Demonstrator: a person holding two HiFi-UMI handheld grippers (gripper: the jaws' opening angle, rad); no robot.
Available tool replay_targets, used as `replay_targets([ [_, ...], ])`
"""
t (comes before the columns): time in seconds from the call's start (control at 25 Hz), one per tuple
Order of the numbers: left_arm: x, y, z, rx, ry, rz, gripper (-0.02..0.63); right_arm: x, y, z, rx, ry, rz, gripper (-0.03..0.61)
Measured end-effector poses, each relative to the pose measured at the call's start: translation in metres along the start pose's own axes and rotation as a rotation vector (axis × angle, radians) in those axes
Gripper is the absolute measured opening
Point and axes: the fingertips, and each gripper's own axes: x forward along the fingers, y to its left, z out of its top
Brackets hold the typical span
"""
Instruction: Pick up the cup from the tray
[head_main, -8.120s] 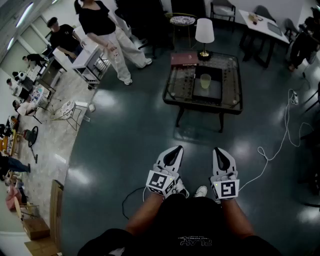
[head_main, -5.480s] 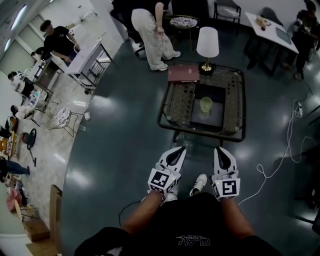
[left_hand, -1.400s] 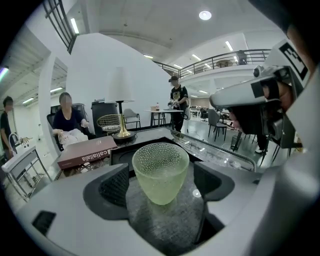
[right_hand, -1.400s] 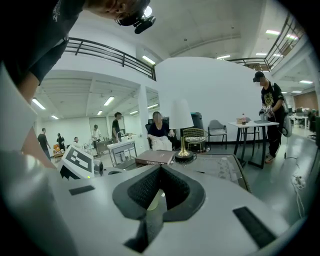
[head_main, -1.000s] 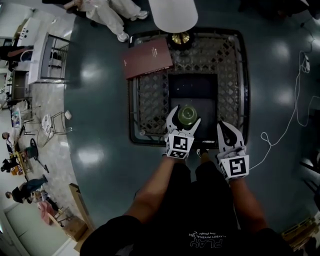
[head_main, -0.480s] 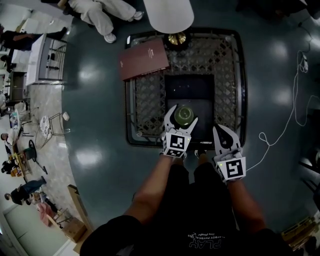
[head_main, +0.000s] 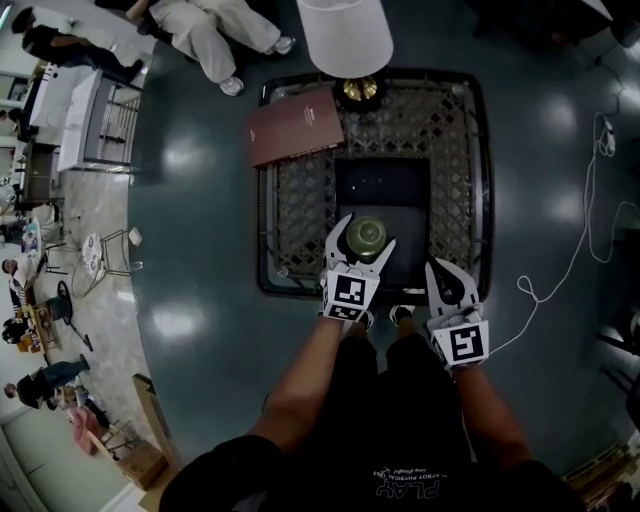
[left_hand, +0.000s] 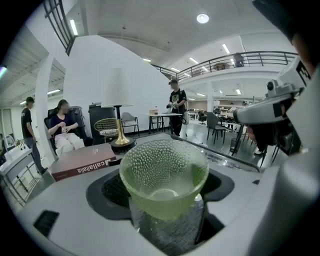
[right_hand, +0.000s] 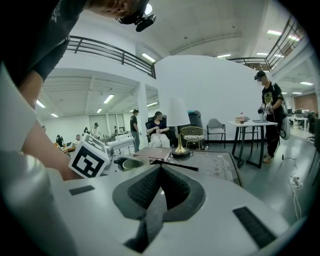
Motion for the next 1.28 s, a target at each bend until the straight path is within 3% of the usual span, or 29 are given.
replay_targets([
  [0.36,-0.047,0.014,0.062,-0.085,-0.140,0.019,0.393,0.000,0.018,0.024,-0.014,-0.091,0.021,0.011],
  [0.48,-0.063,0.019,0.083,-0.060,-0.180,0.031,0.393,0.004,0.024,0.039,-0.034,-0.094,0.024,0.011],
  [0.68,-0.088,0.013,0.105,0.049,-0.182,0.032,0.393,0.005,0.039,0.071,-0.064,-0.146,0.027,0.011],
  [1.28,-0.154,0.002,0.144,0.079,-0.254,0.023,0.393,-0.012,0.075,0.138,-0.154,-0.320,0.088,0.011],
])
